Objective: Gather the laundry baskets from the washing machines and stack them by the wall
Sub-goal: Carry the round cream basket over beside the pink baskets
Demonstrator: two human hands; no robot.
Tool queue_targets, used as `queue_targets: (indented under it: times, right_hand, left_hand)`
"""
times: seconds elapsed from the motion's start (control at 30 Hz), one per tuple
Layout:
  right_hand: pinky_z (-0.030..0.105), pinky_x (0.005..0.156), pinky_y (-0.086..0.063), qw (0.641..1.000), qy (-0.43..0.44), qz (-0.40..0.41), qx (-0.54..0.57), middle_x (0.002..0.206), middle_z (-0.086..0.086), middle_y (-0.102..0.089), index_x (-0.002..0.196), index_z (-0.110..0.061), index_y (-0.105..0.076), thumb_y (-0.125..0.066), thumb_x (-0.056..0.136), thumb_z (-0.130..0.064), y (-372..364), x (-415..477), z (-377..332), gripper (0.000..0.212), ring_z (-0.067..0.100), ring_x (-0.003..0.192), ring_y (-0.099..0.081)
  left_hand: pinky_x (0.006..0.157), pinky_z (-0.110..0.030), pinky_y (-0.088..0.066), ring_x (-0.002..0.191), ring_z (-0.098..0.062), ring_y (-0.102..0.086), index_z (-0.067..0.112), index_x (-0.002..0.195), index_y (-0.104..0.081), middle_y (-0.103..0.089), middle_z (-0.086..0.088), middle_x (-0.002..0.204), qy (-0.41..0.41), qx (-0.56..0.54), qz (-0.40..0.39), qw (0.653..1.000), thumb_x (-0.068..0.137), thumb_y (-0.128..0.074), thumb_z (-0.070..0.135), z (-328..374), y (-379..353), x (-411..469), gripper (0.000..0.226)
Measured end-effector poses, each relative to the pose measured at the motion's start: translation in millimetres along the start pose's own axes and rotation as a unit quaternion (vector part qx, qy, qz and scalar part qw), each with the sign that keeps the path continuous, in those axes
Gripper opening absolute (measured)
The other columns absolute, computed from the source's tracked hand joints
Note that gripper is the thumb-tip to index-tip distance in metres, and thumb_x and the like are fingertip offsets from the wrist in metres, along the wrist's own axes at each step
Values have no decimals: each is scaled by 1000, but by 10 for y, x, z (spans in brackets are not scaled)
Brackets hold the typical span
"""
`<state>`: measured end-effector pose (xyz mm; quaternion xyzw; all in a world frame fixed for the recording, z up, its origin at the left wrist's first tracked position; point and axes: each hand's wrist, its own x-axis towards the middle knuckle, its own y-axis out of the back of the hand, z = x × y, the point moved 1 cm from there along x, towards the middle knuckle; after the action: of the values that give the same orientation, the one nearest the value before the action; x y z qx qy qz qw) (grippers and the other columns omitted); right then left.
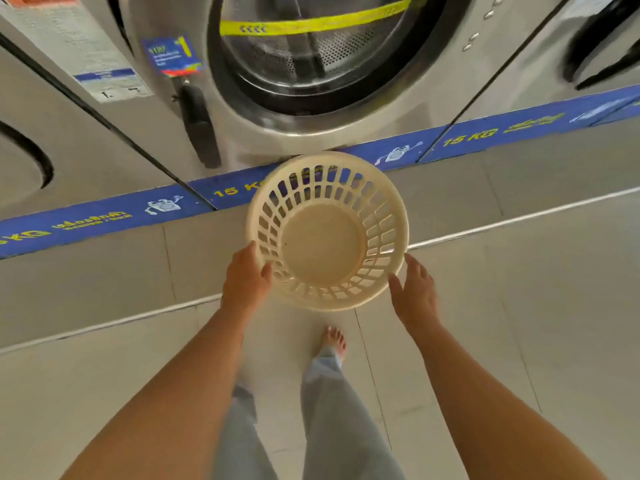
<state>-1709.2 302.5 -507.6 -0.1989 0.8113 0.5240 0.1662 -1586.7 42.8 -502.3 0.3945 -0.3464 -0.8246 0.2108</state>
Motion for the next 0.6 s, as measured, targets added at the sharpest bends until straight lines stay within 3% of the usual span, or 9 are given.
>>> queue_targets:
  times: [0.23, 0.4, 0.5, 0.6]
  right_hand:
    - [47, 108, -35, 999, 29, -4, -22, 155, 6, -33, 152, -18, -21, -50, 97, -33, -265, 1074, 192, 64, 31, 137, -37]
    - [52, 105, -39, 998, 43, 27, -44, 162, 5, -18, 154, -34, -8, -47, 98, -36, -530, 1741, 360, 68, 36, 140, -34]
    - [49, 91, -50, 995, 84, 44, -42, 162, 9, -17, 153, -42, -3, -48, 99, -31, -659, 2031, 478, 71, 38, 133, -44]
    - [32, 69, -48, 991, 119, 57, 5, 161, 7, -21, 149, -51, -3, -45, 99, -19, -764, 2154, 580, 73, 34, 118, -57]
  left_hand:
    - [112, -44, -27, 139, -35, -29, 8, 150, -27, -30, -20, 151, 72, -12, 60, 996, 94, -54, 29, -36, -635, 630, 65]
    - [112, -49, -24, 144, -38, -20, 16, 154, -13, -16, -21, 158, 107, -12, 109, 988, 94, -55, 33, -351, -925, 1021, 75]
    - [112, -51, -27, 143, -34, -22, 24, 154, -9, -21, -18, 157, 70, -21, 116, 991, 95, -54, 27, -542, -1056, 1195, 75]
    - [100, -53, -39, 134, -33, -38, 34, 153, -10, -37, -15, 147, 47, -30, 149, 987, 95, -51, 14, -642, -1145, 1277, 73]
